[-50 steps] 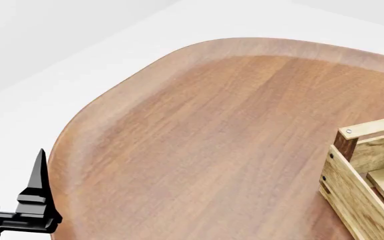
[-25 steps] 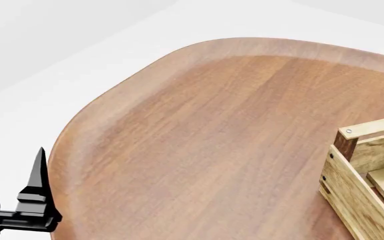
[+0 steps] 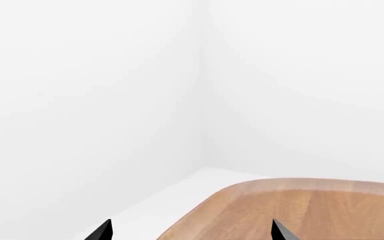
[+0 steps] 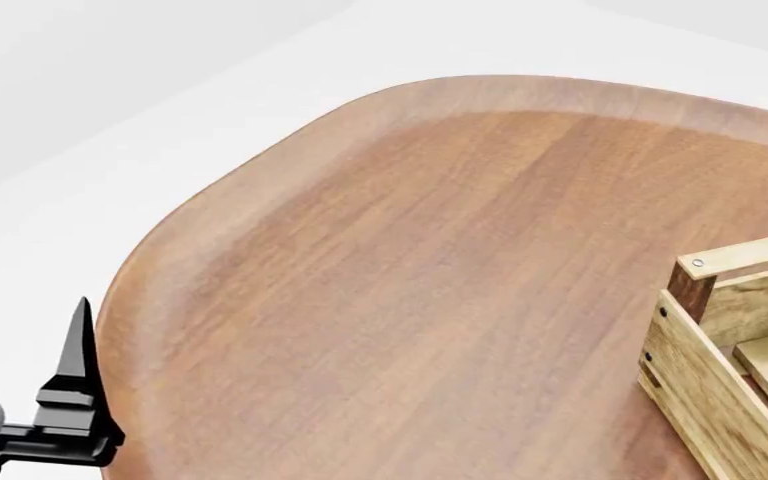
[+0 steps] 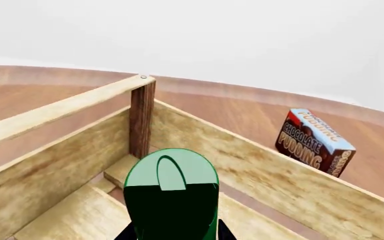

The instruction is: Pick up the salad dressing and put it in the tray.

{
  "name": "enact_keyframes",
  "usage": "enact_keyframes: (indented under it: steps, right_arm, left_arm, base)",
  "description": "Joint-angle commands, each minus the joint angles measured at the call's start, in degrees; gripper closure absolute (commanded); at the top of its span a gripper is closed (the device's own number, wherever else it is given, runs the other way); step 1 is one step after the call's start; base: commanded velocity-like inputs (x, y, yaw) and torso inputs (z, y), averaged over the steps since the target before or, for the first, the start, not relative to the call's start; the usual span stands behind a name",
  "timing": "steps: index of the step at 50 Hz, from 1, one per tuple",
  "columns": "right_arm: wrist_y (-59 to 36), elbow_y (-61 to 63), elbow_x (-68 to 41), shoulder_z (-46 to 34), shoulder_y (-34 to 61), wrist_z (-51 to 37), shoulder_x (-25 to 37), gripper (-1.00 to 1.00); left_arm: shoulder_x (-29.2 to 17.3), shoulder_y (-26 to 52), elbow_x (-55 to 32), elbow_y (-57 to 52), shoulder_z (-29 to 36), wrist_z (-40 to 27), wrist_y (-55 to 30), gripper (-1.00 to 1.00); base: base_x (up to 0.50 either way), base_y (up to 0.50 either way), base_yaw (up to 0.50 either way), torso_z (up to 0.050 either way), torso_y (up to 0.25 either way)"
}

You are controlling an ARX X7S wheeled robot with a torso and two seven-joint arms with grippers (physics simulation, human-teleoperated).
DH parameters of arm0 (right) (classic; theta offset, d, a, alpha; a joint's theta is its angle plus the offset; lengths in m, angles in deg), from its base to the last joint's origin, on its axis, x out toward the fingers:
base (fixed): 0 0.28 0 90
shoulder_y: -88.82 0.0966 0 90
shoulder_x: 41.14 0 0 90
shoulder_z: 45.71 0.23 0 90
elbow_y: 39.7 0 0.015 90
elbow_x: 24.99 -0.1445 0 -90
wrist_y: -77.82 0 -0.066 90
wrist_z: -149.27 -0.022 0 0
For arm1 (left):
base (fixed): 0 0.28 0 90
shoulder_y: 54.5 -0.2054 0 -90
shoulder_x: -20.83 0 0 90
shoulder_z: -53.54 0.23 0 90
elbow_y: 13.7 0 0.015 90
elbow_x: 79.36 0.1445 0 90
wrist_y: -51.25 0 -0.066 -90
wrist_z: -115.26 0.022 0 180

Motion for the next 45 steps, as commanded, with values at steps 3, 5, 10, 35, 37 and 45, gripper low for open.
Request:
enact_keyframes:
  steps: [3, 5, 10, 35, 37, 45]
  right_arm:
    - [2.0, -0.8, 3.8, 4.2, -2.3, -0.7, -0.7, 1.00]
    - [2.0, -0.8, 4.3, 4.8, -2.6, -0.7, -0.7, 1.00]
    - [1.5, -0.8, 5.2, 6.3, -2.7, -0.8, -0.5, 1.00]
    - [0.8, -0.8, 7.9, 10.6, -4.9, -1.4, -0.9, 1.00]
    - [1.0, -0.8, 7.9, 11.0, -5.2, -1.4, -0.9, 1.00]
    - [1.2, -0.8, 8.1, 12.2, -6.4, -1.9, -1.1, 1.00]
  left_arm:
    - [-0.2, -0.1, 0.3, -0.1, 0.4, -0.3, 0.1, -1.00]
    - [-0.2, -0.1, 0.3, -0.1, 0.5, -0.3, 0.1, -1.00]
    - [-0.2, -0.2, 0.4, 0.1, 0.6, -0.3, 0.3, -1.00]
    - [-0.5, 0.0, 0.4, 0.1, 1.0, -0.7, 0.3, -1.00]
    - [-0.5, 0.1, 0.4, 0.1, 1.0, -0.8, 0.3, -1.00]
    - [-0.6, 0.2, 0.5, 0.1, 1.3, -0.9, 0.2, -1.00]
  base:
    - [0.00, 0.00, 0.00, 0.000, 0.000]
    - [0.00, 0.00, 0.00, 0.000, 0.000]
    - [0.00, 0.00, 0.00, 0.000, 0.002]
    - [0.00, 0.00, 0.00, 0.000, 0.000]
    - [0.00, 0.00, 0.00, 0.000, 0.000]
    - [0.00, 0.00, 0.00, 0.000, 0.000]
